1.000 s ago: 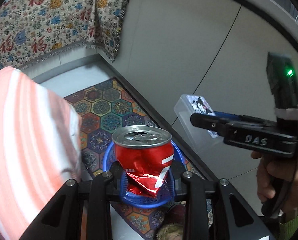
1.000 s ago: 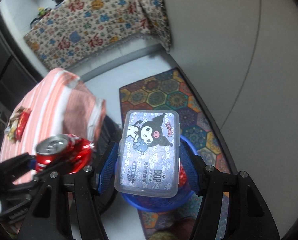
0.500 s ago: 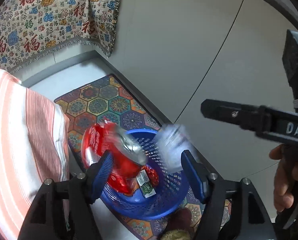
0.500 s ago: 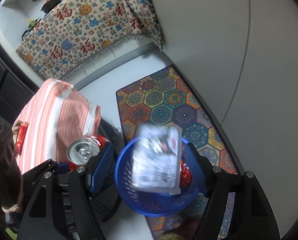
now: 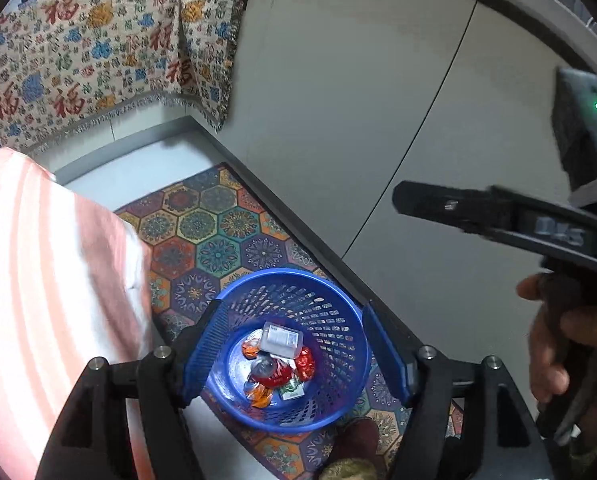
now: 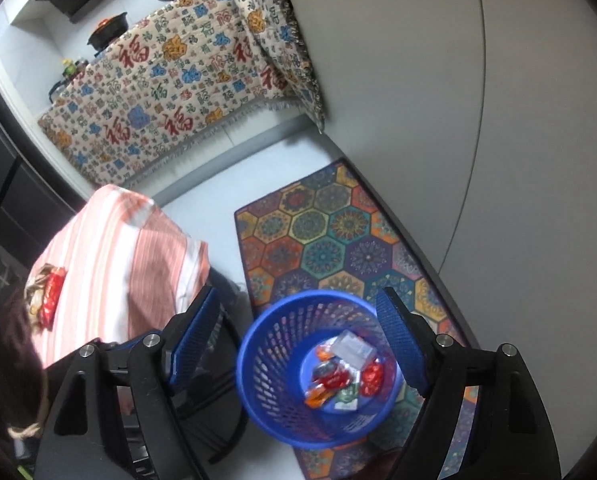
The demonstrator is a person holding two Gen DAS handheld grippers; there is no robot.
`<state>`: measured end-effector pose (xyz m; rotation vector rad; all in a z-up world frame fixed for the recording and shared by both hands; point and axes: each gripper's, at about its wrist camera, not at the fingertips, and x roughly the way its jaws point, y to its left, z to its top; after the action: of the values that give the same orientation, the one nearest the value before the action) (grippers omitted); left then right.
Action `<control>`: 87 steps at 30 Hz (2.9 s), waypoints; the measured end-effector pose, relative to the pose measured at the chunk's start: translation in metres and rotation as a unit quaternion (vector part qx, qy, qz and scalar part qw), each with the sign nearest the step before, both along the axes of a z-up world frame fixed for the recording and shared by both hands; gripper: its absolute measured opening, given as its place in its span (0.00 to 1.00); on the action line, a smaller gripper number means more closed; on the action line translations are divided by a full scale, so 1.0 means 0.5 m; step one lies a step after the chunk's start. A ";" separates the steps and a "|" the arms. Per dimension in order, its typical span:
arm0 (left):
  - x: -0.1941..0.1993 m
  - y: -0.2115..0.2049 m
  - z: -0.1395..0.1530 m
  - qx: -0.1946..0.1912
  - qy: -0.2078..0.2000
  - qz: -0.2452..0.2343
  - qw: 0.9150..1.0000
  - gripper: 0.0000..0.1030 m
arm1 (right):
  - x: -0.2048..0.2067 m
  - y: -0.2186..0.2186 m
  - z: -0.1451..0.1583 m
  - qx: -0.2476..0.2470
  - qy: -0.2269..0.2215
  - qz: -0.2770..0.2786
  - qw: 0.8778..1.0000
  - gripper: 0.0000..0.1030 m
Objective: Collect trash
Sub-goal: 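Return the left tool to the table and grasp the gold-foil wrapped item, then grasp the red wrapped bar with the right tool while the left tool holds the foil item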
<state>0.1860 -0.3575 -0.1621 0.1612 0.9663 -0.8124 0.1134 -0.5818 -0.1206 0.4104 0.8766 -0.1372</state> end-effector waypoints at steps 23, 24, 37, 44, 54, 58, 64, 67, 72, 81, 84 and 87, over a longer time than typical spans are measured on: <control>-0.039 0.710 0.048 0.116 -0.047 0.291 0.948 0.69 | 0.030 0.671 0.007 -0.114 -0.051 0.351 0.928 0.84; -0.033 0.733 0.049 0.116 -0.047 0.303 0.945 0.69 | 0.025 0.696 -0.002 -0.121 -0.049 0.365 0.922 0.84; 0.206 0.824 0.168 0.081 -0.074 0.324 0.940 0.69 | 0.073 0.812 -0.057 -0.118 -0.023 0.387 0.914 0.84; 0.398 0.832 0.079 0.112 0.044 0.324 0.939 0.68 | 0.070 0.807 -0.057 -0.115 -0.020 0.389 0.914 0.84; 0.405 0.853 0.082 0.080 0.058 0.318 0.943 0.34 | 0.070 0.804 -0.055 -0.113 -0.019 0.390 0.914 0.84; 0.370 0.881 0.146 0.055 0.038 0.323 0.944 0.34 | 0.072 0.800 -0.054 -0.111 -0.019 0.388 0.915 0.85; 0.202 0.910 0.163 0.084 0.012 0.305 0.949 0.34 | 0.085 0.771 -0.053 -0.099 -0.013 0.365 0.925 0.85; 0.113 0.934 0.116 0.085 0.024 0.306 0.948 0.34 | 0.103 0.752 -0.050 -0.080 -0.009 0.345 0.935 0.85; 0.014 0.926 0.056 0.088 0.005 0.323 0.942 0.35 | 0.151 0.736 -0.038 -0.049 -0.014 0.310 0.950 0.84; -0.011 0.914 0.014 0.084 -0.007 0.338 0.937 0.61 | 0.252 0.807 -0.051 0.007 -0.011 0.308 0.951 0.72; -0.023 0.905 0.006 0.101 -0.030 0.335 0.936 0.62 | 0.263 0.821 -0.052 -0.024 -0.022 0.316 0.948 0.42; -0.027 0.901 0.002 0.102 -0.041 0.339 0.935 0.65 | 0.248 0.801 -0.042 -0.023 -0.018 0.327 0.945 0.23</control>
<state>0.1724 0.0932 -0.1610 0.0307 0.9406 -0.0692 0.2372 -0.1813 -0.1416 0.0618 0.9309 0.4610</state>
